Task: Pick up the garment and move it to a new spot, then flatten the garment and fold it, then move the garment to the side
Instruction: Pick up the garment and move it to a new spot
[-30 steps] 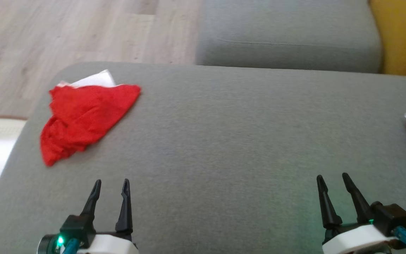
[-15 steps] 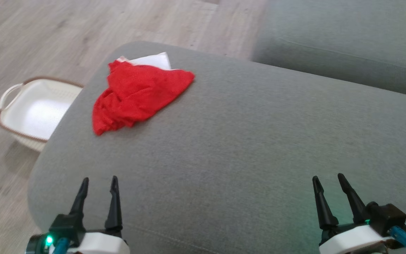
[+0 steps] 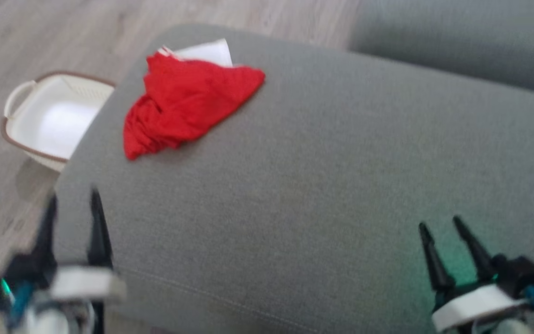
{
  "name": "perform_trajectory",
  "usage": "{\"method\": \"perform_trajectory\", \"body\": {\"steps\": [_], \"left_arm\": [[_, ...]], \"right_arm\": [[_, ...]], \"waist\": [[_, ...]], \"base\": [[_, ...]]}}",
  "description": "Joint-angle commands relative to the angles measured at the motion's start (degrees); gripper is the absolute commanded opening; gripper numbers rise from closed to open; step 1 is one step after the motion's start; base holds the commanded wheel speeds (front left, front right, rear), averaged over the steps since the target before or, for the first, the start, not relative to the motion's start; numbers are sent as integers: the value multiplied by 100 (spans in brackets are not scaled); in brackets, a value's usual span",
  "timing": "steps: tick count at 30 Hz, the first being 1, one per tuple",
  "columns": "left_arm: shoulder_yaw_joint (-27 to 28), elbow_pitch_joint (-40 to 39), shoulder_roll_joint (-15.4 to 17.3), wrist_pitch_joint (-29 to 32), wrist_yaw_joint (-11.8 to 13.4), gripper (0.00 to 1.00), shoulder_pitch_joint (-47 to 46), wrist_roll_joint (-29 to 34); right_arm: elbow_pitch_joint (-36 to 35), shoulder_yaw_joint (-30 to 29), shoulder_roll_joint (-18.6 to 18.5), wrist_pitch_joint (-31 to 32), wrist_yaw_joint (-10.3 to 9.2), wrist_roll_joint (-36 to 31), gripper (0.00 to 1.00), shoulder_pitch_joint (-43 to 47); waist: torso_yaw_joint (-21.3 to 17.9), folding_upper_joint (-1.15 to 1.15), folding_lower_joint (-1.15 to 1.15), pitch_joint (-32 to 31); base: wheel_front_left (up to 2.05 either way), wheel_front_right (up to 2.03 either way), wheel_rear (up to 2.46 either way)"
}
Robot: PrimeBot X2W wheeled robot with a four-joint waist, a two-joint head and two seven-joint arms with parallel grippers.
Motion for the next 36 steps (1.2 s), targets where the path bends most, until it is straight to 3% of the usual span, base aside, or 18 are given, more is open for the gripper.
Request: {"method": "perform_trajectory", "body": {"steps": [1, 5, 9, 14, 19, 22, 33, 34, 35, 36], "left_arm": [[257, -295, 140, -29, -60, 100, -658, 67], [376, -366, 352, -29, -245, 100, -1587, 140], [296, 251, 544, -29, -459, 100, -2615, 215], [206, 1909, 781, -20, -590, 100, -4071, 242], [306, 3715, 991, 496, -650, 100, -5454, 54], [421, 4577, 1141, 859, -687, 100, -6066, -107], [622, 6412, 1448, 1908, -860, 100, -6935, -558], [623, 6462, 1467, 1869, -870, 39, -6959, -577], [583, 6444, 1497, 1707, -887, 0, -6977, -555], [577, 6392, 1543, 1432, -881, 0, -6989, -546]], "right_arm": [[-215, 123, -210, -63, -5, -39, 100, -366], [-311, 105, -498, -63, -5, -44, 100, -572], [-409, 70, -854, -63, -5, -48, 100, -743], [-557, 43, -1260, -63, -5, -35, 100, -1024], [-724, -79, -1555, -63, -5, -25, 100, -1226], [-834, -110, -1643, -63, -5, -20, 100, -1290], [-1043, -287, -1642, -63, -5, -53, 100, -1286], [-1057, -310, -1634, -63, -5, -59, 100, -1282], [-1066, -333, -1626, -63, -5, -63, 100, -1287], [-1070, -345, -1613, -63, -5, -68, 100, -1300]], "waist": [[-167, 0, 0, 366], [-332, 0, 0, 895], [-442, 0, 0, 1457], [-615, 0, 0, 2140], [-794, 0, 0, 2657], [-930, 0, 0, 2903], [-1319, 0, 0, 3263], [-1341, 0, 0, 3274], [-1358, 0, 0, 3286], [-1374, 0, 0, 3293]], "base": [[0, 0, 0], [0, 0, 0], [0, 0, 0], [0, 0, 0], [0, 0, 0], [0, 0, 0], [0, 0, 0], [0, 0, 0], [0, 0, 0], [0, 0, 0]]}}
